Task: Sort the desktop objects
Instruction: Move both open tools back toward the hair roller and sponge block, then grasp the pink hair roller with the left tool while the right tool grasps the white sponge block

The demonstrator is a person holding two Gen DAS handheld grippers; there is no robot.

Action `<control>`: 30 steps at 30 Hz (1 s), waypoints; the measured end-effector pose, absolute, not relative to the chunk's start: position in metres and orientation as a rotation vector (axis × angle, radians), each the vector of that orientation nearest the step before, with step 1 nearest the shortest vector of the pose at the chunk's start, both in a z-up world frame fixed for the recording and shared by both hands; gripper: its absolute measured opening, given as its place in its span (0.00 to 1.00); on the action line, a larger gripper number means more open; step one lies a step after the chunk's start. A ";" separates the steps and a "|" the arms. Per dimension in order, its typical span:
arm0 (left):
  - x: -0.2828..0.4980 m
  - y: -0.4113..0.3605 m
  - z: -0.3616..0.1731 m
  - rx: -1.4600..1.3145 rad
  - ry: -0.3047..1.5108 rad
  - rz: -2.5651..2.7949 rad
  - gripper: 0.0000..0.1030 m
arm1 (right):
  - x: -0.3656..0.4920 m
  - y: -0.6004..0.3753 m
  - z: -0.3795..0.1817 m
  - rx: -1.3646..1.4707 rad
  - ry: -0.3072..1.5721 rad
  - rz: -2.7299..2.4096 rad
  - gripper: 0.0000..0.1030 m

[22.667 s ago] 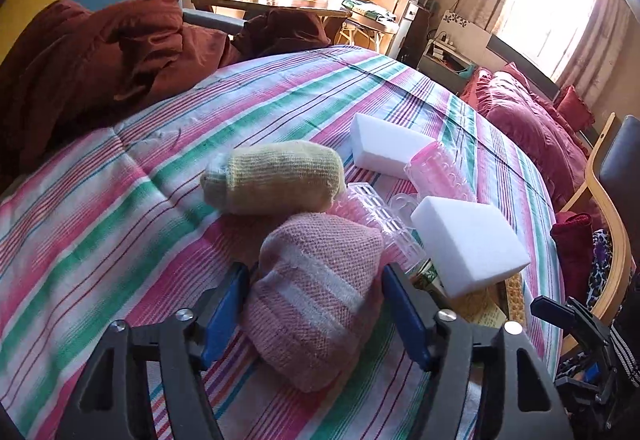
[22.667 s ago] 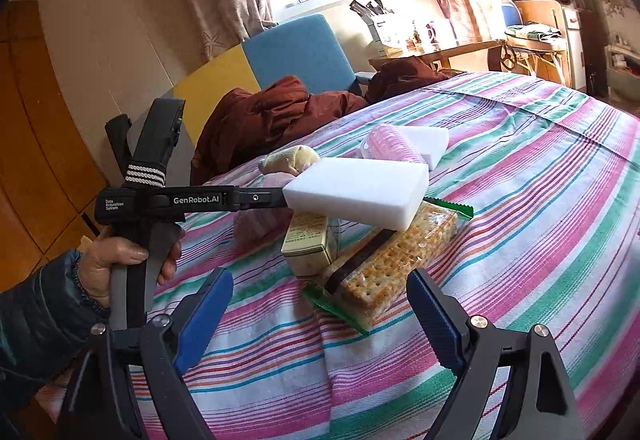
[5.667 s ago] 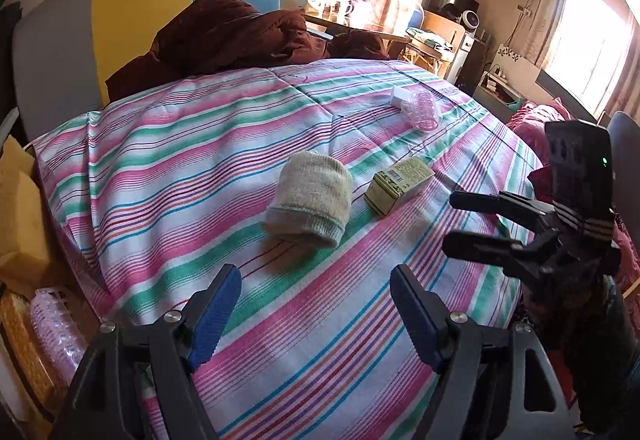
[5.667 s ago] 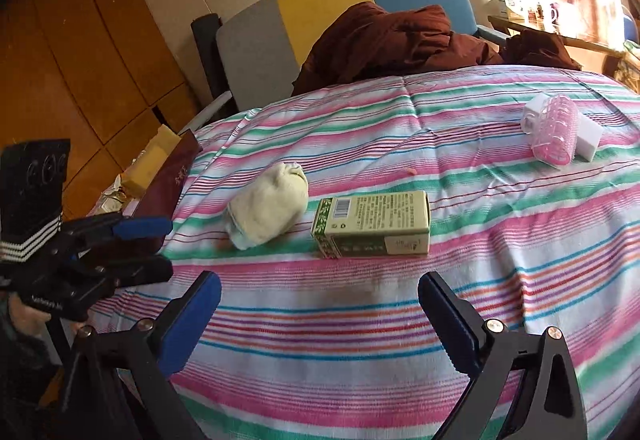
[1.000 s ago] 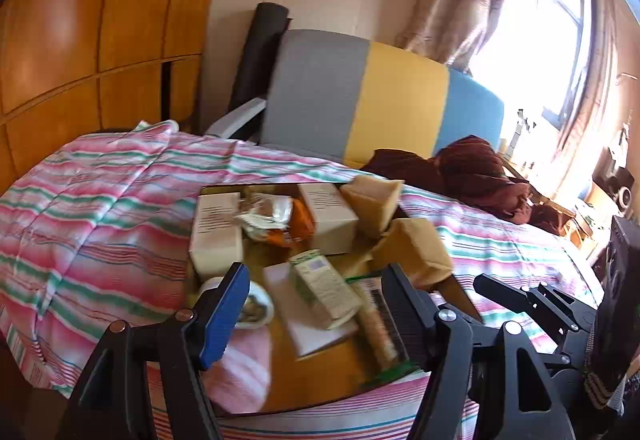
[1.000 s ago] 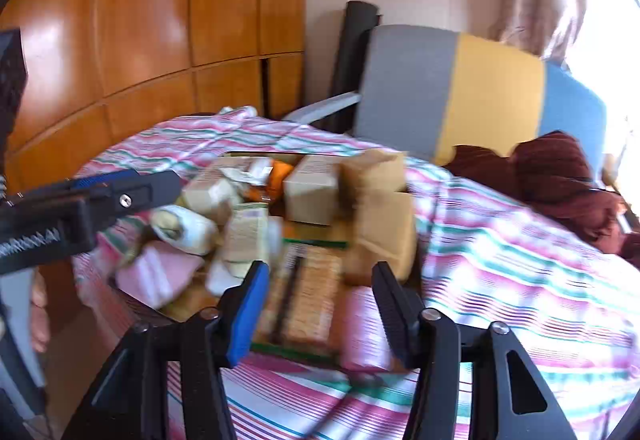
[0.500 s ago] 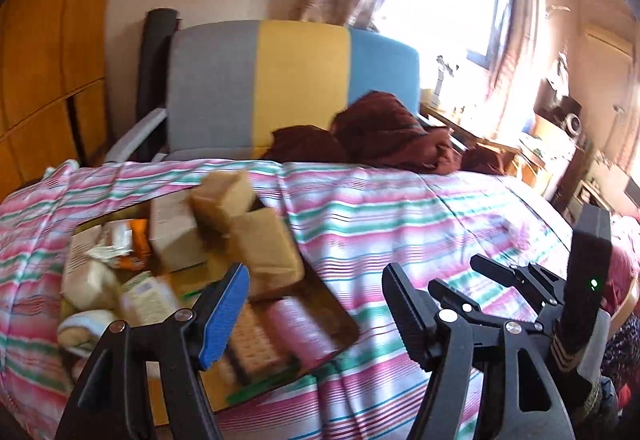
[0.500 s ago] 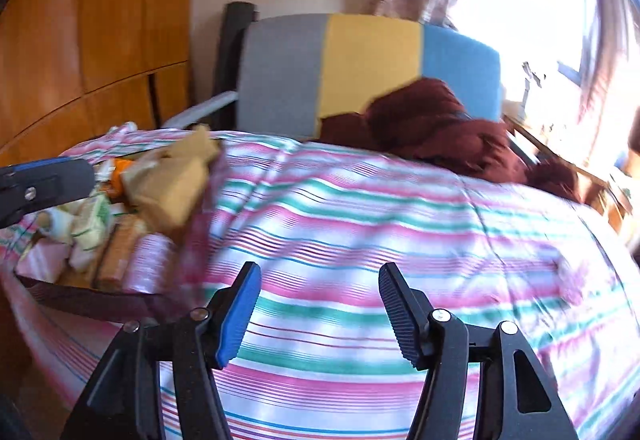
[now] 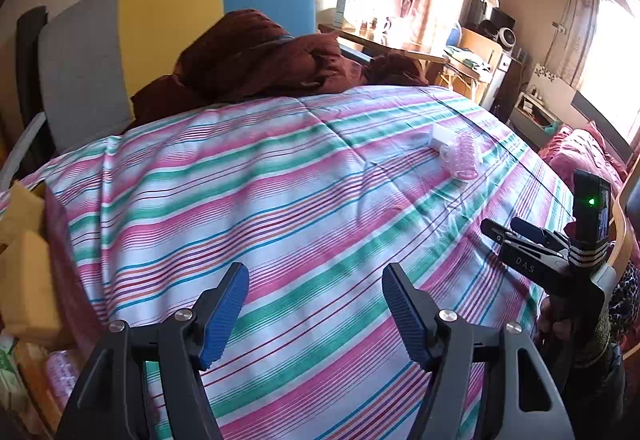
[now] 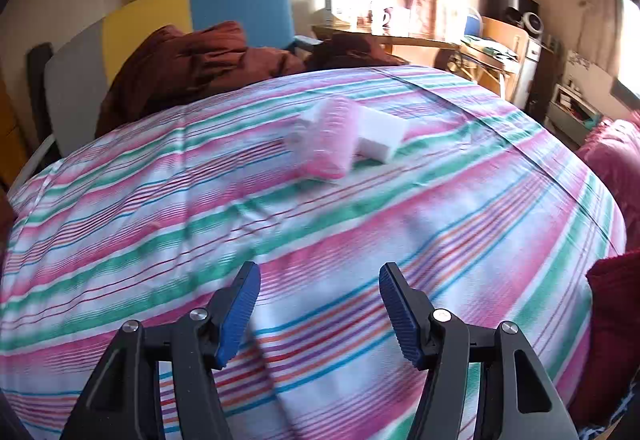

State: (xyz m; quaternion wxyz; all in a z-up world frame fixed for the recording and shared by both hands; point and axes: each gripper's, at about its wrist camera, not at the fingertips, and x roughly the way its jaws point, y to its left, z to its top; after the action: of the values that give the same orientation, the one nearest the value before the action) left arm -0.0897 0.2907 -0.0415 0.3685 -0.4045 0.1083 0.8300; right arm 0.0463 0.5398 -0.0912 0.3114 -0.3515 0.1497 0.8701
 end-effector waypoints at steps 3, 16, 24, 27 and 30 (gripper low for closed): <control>-0.089 0.326 -0.046 -1.045 0.296 2.055 0.69 | 0.057 0.562 -0.092 -0.868 0.454 2.248 0.62; -0.098 0.481 -0.056 -1.068 0.290 1.760 0.78 | 0.091 0.595 -0.096 -0.647 0.730 2.245 0.62; -0.117 0.536 -0.083 -1.144 0.229 1.726 0.81 | 0.089 0.596 -0.099 -0.622 0.768 2.282 0.70; -0.124 0.546 -0.090 -1.172 0.207 1.721 0.81 | 0.089 0.596 -0.100 -0.619 0.773 2.291 0.72; -0.128 0.555 -0.096 -1.183 0.200 1.720 0.81 | 0.088 0.596 -0.101 -0.621 0.772 2.295 0.74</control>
State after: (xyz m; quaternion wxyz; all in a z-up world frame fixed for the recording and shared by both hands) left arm -0.1281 0.5549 -0.0963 0.4988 -0.4891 0.0828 0.7107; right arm 0.0879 0.5961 -0.1008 0.3154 -0.2356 0.2929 0.8713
